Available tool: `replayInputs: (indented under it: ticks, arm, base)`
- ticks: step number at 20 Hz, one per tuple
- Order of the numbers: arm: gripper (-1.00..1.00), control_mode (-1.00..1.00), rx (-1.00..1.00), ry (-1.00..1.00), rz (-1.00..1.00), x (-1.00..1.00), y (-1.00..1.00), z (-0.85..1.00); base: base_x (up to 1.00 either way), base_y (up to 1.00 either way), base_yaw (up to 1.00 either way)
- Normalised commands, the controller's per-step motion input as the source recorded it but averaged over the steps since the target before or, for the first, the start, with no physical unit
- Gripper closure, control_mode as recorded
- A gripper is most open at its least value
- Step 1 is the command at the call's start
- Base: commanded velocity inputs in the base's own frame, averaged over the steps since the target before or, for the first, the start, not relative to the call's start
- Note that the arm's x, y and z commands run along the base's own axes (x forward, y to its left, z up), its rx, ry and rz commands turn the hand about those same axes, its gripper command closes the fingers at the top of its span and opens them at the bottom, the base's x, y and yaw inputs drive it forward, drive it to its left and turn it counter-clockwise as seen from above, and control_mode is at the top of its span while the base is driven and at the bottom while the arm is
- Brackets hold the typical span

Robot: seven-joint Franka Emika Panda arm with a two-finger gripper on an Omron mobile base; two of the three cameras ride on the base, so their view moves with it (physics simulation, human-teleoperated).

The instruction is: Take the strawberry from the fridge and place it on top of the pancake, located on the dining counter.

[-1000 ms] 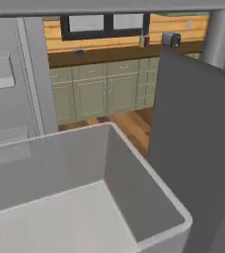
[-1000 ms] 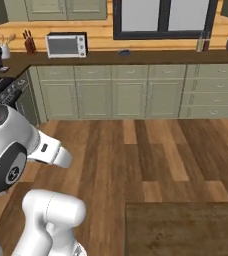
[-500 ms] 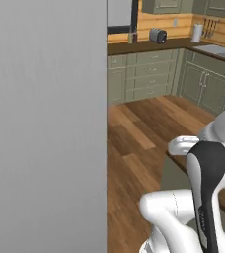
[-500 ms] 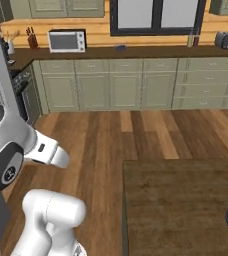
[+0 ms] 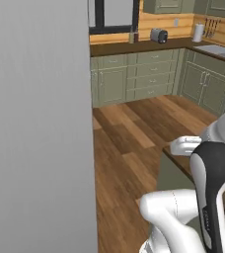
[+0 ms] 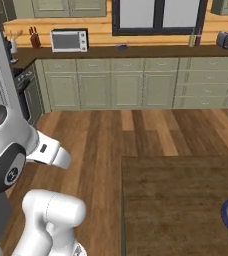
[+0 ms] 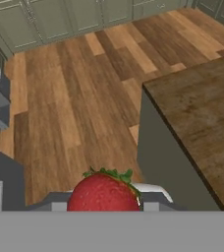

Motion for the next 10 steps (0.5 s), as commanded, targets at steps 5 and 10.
replayInputs:
  ticks: [5, 10]
  arm:
    - [1.00, 1.00, 0.00, 0.00, 0.00, 0.00, 0.00, 0.00]
    - [1.00, 1.00, 0.00, 0.00, 0.00, 0.00, 0.00, 0.00]
  base:
    - [-0.77, -0.06, -0.02]
    - [-0.73, 0.14, -0.11]
